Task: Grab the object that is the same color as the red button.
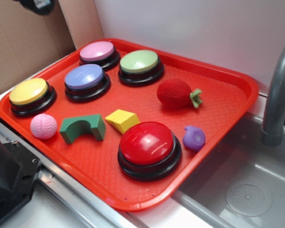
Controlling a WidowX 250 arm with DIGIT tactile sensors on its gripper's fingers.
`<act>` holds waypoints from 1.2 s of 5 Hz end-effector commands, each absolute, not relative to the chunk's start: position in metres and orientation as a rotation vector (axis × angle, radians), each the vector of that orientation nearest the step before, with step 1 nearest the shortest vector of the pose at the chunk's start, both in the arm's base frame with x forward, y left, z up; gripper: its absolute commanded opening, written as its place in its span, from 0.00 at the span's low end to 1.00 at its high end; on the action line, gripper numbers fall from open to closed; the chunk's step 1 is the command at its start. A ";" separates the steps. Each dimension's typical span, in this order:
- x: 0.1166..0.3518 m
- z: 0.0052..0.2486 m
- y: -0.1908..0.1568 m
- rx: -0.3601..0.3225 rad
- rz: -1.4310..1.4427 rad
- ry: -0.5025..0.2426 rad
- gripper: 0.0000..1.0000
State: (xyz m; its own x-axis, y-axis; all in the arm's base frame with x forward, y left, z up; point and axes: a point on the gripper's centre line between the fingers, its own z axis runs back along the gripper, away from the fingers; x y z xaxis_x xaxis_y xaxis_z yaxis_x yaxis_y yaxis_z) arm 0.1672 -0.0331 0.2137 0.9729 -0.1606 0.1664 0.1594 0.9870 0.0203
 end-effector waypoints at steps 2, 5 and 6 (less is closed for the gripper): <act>0.247 0.153 -0.067 0.051 -0.452 -0.312 1.00; 0.300 0.072 -0.091 0.124 -0.545 -0.264 1.00; 0.311 0.055 -0.095 0.131 -0.570 -0.230 1.00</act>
